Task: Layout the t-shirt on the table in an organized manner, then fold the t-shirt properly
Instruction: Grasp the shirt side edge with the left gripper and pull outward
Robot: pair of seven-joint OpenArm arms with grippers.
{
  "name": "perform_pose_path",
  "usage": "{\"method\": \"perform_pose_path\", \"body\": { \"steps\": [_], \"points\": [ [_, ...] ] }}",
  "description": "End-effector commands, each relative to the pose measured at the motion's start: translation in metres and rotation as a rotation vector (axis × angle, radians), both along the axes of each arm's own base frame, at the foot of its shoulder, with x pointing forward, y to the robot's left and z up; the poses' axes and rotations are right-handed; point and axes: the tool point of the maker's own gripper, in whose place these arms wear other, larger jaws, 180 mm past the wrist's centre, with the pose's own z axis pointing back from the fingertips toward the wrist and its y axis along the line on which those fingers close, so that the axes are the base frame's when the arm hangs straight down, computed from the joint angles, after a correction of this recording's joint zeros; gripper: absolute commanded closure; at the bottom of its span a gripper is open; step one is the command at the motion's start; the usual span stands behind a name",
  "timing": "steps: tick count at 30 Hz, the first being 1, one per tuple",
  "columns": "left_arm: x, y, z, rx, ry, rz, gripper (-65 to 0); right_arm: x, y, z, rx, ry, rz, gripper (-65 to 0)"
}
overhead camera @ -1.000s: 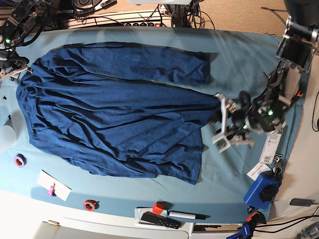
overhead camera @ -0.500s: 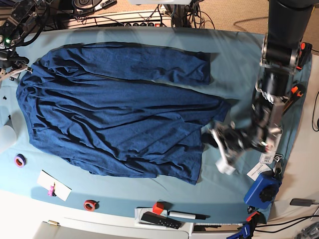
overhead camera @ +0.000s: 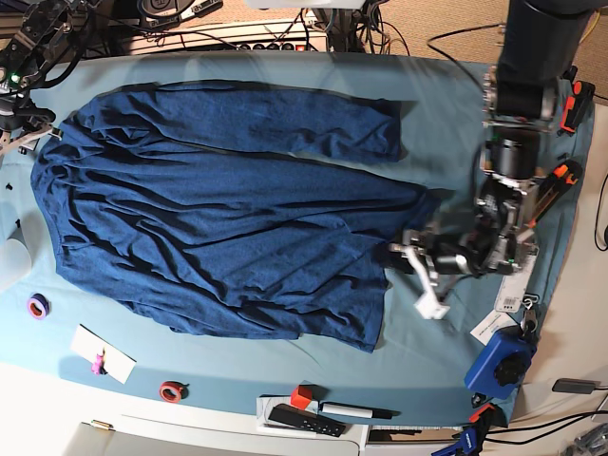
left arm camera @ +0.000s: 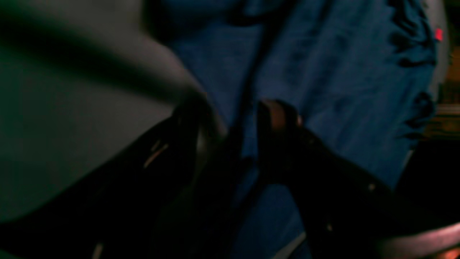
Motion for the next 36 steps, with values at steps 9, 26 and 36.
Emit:
{"method": "perform_pose_path", "body": {
  "steps": [9,26,36],
  "points": [
    [0.015,-0.013,0.017,0.003,-0.058,-0.018,-21.7,0.006,-0.006,0.017,-0.043,-0.036,0.011,-27.1],
    [0.041,-0.013,0.045,-0.021,-0.155,0.012,-11.4,0.006,-0.006,0.017,-0.043,-0.037,0.012,-27.1],
    [0.045,0.002,0.027,0.082,-0.141,0.073,-11.4,0.006,-0.006,0.017,-0.043,-0.037,0.012,-27.1]
  ]
}}
